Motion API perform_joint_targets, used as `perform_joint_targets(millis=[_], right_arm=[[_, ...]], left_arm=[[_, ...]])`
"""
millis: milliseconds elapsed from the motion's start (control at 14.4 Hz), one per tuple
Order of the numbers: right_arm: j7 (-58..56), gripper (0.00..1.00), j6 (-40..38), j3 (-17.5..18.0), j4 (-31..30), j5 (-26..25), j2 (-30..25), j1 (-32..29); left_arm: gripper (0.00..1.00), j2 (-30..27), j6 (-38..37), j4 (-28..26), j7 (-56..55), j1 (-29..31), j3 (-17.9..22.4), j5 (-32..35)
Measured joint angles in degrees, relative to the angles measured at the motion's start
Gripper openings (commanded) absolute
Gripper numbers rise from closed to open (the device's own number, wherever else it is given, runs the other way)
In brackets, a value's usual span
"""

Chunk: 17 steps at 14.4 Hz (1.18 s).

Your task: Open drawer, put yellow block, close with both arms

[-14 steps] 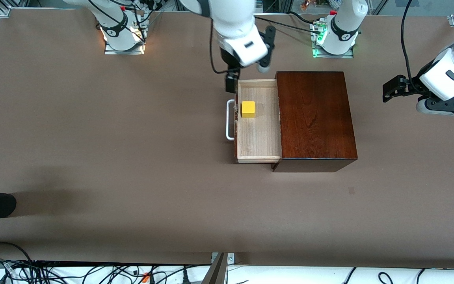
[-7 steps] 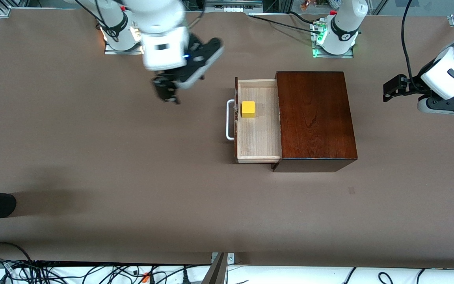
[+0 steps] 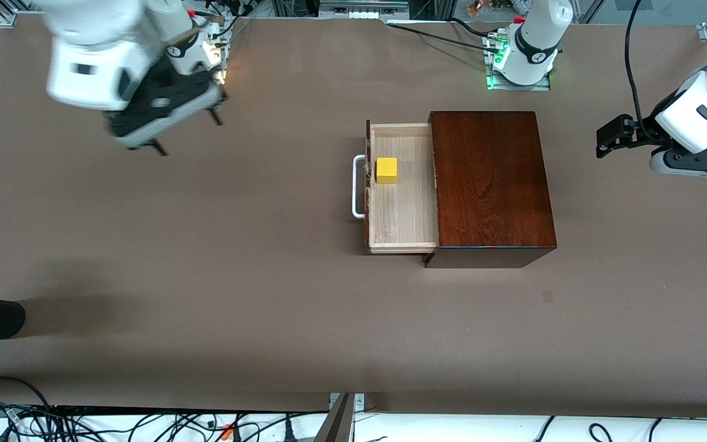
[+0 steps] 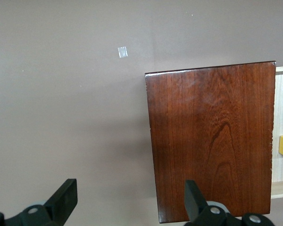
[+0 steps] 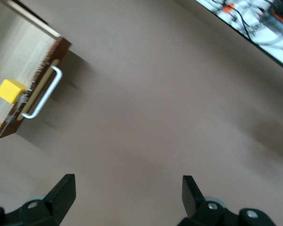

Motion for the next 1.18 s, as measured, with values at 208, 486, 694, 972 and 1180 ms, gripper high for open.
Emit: perform_joint_targets(millis=[208,486,694,972,1180], right_arm=[[-0.16,1.0,3.14,-0.33,-9.5,0.65,-6.16,-5.06],[-0.19,1.0,4.95,-0.4,-17.61,0.68,-10.95,-11.13],[-0.43,1.0,5.32,0.69,-20.7,0.6,-11.3,-16.36],[-0.34,1.0,8.26,5.22,-24.67,-0.35,-11.45,-22.21],[1.71,1.0,11.31,6.29,-27.76,-0.42,-12.63,-23.22]], left_arm=[[1.0,0.0,0.4,0.17,0.01,-0.44,-0.1,0.0],[1.0,0.08,0.43,0.29,0.11,-1.22,-1.96,-0.49],[1.0,0.08,0.77,0.96,0.01,-1.56,-5.16,-3.37],[1.0,0.76,0.79,1.18,0.09,-1.75,-10.39,-3.64],[1.0,1.77,0.92,1.27,0.3,-1.99,-16.76,-3.82]])
